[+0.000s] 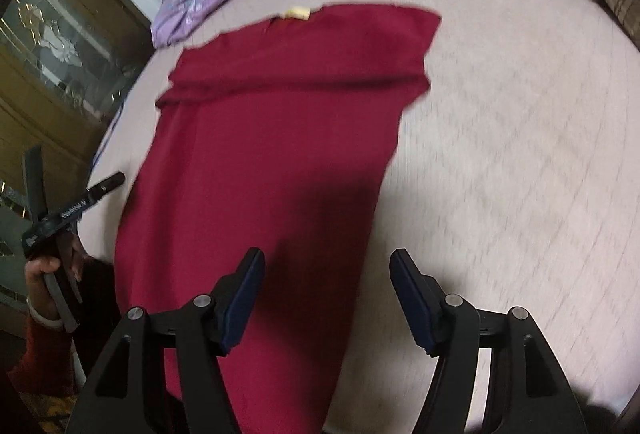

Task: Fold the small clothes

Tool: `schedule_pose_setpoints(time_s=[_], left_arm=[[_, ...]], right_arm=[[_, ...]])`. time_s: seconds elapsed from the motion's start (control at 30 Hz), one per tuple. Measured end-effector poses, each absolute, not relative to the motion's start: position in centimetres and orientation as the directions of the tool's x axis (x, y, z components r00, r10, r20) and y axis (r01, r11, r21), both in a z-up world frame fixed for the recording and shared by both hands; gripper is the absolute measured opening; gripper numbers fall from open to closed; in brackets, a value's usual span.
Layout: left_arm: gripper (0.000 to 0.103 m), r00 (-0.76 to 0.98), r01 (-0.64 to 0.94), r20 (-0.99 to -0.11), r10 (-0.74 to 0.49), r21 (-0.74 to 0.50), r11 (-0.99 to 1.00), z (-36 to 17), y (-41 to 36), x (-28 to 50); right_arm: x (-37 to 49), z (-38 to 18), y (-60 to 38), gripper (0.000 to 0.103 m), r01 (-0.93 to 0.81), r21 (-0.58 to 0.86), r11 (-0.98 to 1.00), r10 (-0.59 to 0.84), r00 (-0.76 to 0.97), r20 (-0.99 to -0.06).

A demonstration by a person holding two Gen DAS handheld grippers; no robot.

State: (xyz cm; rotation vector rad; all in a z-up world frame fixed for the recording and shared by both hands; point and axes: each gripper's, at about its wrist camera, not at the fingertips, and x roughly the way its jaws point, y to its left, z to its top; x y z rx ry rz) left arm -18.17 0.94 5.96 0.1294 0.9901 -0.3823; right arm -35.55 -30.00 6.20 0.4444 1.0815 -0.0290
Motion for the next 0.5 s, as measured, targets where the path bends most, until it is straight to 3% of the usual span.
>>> schedule_pose_setpoints(time_s=[0.13,0.2,0.23,0.27,0.5], left_arm=[[0.071,0.469,0.373,-0.848,-0.249,-0.065,0.925,5.1,1.5,-19.7],[0.071,0.457,0.367,-0.855,-0.247,-0.072,0.927,4.7,1.7,-20.1],[0.071,0.453,0.365,-0.856,-0.248,-0.075,0.928,4.7,2.0,-20.4],[0.071,0.456,0.364,-0.854,-0.25,-0.077,0.928,4.8,2.3,-20.8],[0.074,0.457,0.358,-0.845,-0.278,-0.111,0.927,5.6,4.7,-22.9]], right_arm=[[-36.2,4.7,-29.5,0.069,0.274,0.342,0.899,0.188,0.465,-0.865],[-36.0,4.4,-29.1,0.061,0.261,0.315,0.912,0.156,0.491,-0.857],[-35.9,4.5,-28.6,0.03,0.246,0.283,0.927,0.132,0.494,-0.86],[-35.7,4.6,-28.0,0.008,0.221,0.246,0.944,0.11,0.49,-0.865],[-36.9,4.8,-28.8,0.006,0.24,0.207,0.948,0.061,0.504,-0.862]])
